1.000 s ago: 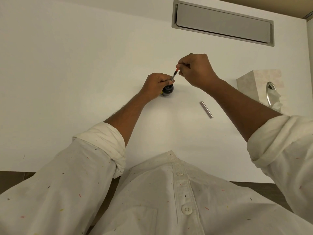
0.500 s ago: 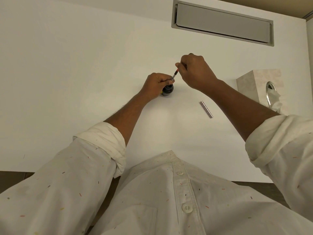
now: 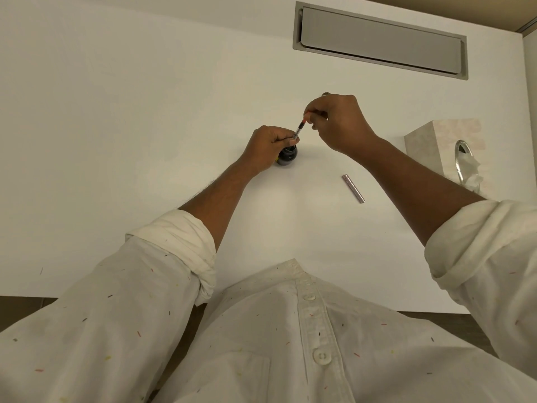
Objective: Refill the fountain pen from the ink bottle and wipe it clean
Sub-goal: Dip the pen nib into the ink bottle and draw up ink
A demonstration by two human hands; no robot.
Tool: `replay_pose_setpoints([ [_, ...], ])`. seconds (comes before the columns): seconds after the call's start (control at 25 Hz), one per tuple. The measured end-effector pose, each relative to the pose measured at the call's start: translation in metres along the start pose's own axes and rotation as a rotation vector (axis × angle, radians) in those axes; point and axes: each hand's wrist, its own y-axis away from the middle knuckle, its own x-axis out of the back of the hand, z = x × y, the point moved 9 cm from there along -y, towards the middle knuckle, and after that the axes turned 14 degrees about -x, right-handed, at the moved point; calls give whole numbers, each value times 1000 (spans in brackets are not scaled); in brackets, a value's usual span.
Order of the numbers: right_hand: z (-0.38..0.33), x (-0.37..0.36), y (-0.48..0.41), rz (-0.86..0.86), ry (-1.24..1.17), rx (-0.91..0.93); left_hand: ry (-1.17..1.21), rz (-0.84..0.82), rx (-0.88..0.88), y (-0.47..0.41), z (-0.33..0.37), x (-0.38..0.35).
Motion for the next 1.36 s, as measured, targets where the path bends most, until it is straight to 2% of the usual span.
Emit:
replay_pose_setpoints([
  [0.36,0,1,-2,82,66,-13,-21,-4,-16,0,2,0],
  [0.8,-4,3,0,7,-15,-8,-10,4,-6,-1,-2,-1],
  [1.2,-1,4,1,83,-6,-16,5,7,-5,0,-3,-2],
  [1.36,-3,3,1,57,-10,1,9,5,4,-1,-3,-2],
])
